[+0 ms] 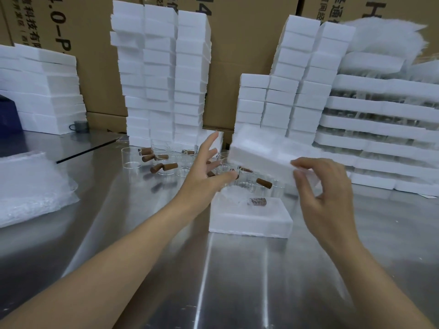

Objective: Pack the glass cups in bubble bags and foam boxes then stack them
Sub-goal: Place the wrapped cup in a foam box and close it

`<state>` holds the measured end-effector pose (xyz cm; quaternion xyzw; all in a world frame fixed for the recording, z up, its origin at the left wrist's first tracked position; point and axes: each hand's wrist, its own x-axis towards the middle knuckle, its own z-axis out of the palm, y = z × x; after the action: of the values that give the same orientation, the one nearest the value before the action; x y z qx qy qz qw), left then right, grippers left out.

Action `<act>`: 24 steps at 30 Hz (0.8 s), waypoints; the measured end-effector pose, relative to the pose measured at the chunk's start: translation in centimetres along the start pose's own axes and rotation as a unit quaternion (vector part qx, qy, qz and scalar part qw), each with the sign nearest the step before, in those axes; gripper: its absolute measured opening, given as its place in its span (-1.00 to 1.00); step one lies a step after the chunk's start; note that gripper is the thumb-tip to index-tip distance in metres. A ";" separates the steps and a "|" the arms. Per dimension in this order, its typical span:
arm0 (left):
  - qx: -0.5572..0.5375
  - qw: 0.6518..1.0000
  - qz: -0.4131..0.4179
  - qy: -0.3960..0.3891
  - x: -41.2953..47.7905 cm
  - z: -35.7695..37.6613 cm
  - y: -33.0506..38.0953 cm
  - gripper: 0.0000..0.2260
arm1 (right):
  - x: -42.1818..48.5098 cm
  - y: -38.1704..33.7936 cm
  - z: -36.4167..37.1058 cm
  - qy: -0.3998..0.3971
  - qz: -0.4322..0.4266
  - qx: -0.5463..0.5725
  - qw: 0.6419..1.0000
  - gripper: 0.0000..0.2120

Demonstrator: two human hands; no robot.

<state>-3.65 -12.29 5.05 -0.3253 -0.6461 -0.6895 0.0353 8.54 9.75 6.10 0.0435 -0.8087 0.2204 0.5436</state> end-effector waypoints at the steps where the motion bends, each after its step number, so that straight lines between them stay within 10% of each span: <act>1: 0.008 1.000 0.014 -0.013 -0.1 -0.2 0.0 -0.16 | -0.2 -0.6 0.1 -0.010 0.000 0.033 0.999 -0.83; 7: 0.289 0.943 0.163 -0.015 -0.8 -0.6 0.2 -0.16 | -0.3 -2.1 0.2 -0.013 0.009 0.082 0.996 -0.81; 13: 0.239 0.946 0.207 0.074 -0.9 -0.6 0.8 -0.51 | 0.0 -2.4 -0.6 0.066 0.093 0.192 0.975 -0.81; 24: 0.037 0.995 -0.089 0.010 -0.9 0.5 1.8 -0.50 | -0.5 -0.3 1.0 -0.041 0.279 0.254 0.925 -0.53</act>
<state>-1.84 -12.45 6.13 -0.2577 -0.6971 -0.6691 -0.0080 7.98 9.00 5.42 -0.0381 -0.7265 0.5596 0.3970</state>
